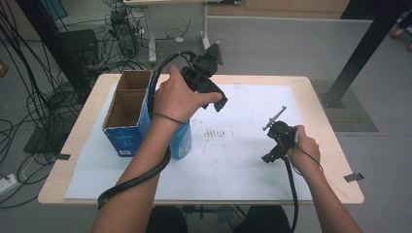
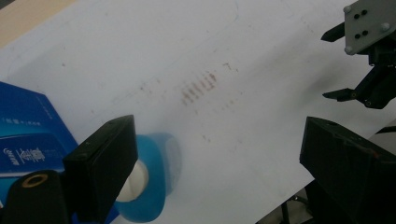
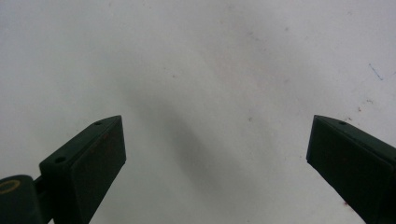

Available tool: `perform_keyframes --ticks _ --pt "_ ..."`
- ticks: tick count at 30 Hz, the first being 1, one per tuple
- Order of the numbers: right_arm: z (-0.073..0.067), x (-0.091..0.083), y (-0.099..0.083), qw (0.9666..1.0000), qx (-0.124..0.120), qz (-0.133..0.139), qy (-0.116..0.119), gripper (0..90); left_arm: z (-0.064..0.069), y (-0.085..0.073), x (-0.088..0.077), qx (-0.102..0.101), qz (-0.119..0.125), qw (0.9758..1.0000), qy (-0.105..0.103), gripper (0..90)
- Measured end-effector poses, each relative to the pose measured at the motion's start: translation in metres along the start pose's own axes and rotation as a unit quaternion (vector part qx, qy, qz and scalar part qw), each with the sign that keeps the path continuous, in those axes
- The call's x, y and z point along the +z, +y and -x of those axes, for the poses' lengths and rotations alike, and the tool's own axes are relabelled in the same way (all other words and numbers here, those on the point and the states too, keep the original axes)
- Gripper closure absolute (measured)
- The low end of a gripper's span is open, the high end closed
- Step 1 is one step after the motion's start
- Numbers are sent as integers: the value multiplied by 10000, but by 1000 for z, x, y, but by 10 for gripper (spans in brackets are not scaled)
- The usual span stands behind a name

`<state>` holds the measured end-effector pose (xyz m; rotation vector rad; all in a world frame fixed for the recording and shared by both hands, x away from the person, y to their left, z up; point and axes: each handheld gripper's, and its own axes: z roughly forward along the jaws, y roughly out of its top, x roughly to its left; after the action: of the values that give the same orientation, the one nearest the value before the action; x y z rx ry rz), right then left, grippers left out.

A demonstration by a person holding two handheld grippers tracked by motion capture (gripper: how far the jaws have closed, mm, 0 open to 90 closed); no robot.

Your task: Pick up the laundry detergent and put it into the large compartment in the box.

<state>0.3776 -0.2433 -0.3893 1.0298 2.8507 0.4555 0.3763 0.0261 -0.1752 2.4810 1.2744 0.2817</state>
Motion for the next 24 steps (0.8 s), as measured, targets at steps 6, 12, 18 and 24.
perform_keyframes --ticks 6,12,18,24 --pt "-1 1 1 10000 -7 -11 10 43 -15 -5 -4 -187 31 9998 74 115" --pt "-2 1 1 10000 -45 -22 18 43 -30 -14 -5 -386 51 9990 229 111" --pt "-2 2 2 10000 -22 -24 37 43 -37 -20 -3 -526 30 9982 295 92" --pt "-3 2 2 10000 -46 -36 26 43 -44 -25 2 -629 -34 9976 294 94"
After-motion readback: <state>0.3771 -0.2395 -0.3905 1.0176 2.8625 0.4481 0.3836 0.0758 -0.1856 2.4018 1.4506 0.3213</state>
